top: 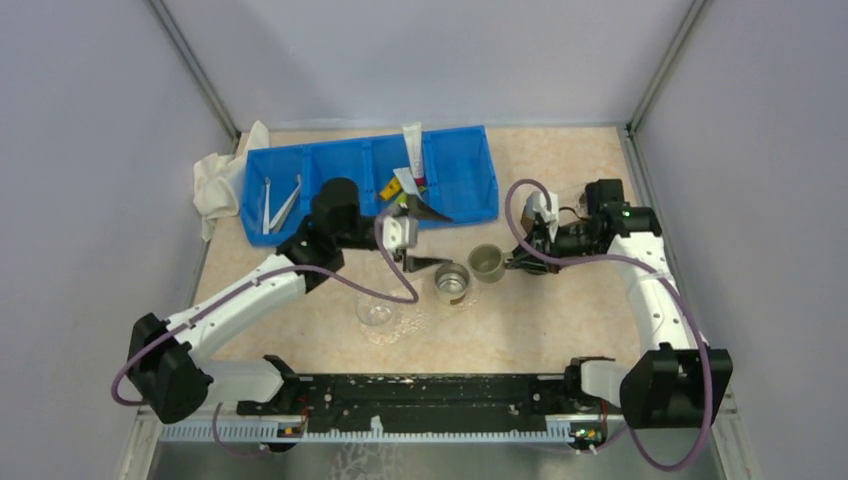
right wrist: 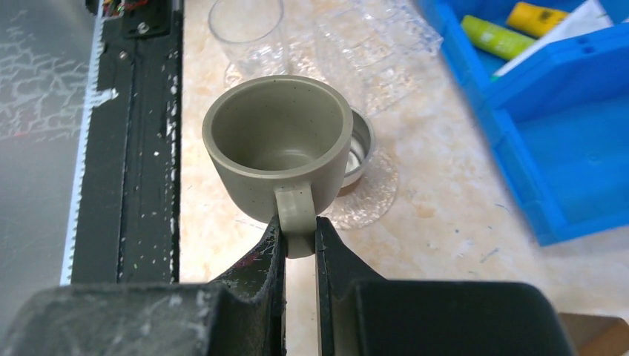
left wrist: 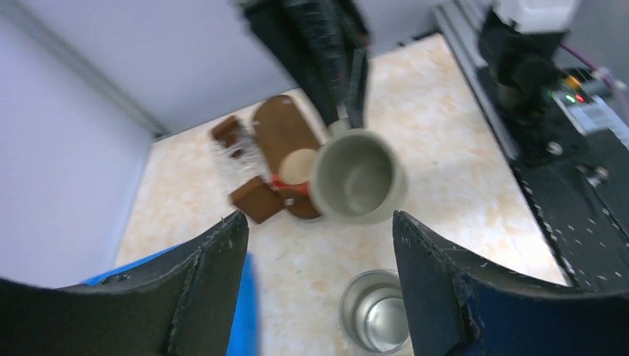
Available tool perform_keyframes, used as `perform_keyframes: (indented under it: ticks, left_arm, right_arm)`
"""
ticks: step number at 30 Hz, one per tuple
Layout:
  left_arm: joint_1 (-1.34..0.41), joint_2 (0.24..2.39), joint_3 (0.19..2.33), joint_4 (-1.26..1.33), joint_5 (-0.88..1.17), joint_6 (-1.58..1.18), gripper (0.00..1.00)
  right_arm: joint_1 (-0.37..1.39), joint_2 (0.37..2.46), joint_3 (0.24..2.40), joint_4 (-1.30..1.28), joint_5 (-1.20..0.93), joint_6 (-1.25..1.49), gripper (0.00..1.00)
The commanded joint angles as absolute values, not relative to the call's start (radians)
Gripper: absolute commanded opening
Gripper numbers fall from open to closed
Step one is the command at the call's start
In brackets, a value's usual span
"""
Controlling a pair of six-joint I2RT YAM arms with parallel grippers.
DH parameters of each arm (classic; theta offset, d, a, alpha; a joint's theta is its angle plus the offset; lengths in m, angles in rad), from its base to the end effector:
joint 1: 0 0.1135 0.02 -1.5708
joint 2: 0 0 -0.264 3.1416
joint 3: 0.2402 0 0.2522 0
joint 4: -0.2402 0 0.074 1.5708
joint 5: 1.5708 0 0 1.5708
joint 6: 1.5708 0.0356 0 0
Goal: Prepare toiletry sets of a toothbrush and toothpaste on the tray
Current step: Place the cup on the tray.
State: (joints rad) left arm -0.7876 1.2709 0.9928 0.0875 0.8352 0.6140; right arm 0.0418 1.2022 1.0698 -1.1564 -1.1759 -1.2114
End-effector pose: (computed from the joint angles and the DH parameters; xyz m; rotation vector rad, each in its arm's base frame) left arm 0.1860 -0.2242 0.3376 1.5414 0.8803 -0.8560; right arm 0.1985 0.0412 0.3027 -1.3814 1.5721 0.9948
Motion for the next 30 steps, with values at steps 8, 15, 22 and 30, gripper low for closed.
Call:
perform_keyframes:
  ticks: [8,15,22,30]
  left_arm:
    - [-0.517,1.292,0.952,0.593,0.894,-0.018,0.77]
    - [-0.476,1.224,0.894,0.616,0.856,-0.016,0.77]
    - [-0.465,1.19,0.87,0.575,0.776,0.042,0.8]
    - [-0.464,1.163,0.848,0.535,0.701,0.118,0.83]
  right_arm:
    - [-0.267,1.008,0.981,-0.603,-1.233,-0.646,0.0]
    - [-0.471,0.964,0.905,-0.401,-1.033,-0.489,0.0]
    - [-0.61,0.947,0.792,-0.223,-0.803,-0.425,0.0]
    - [-0.615,1.04,0.648,0.061,-0.586,-0.395,0.0]
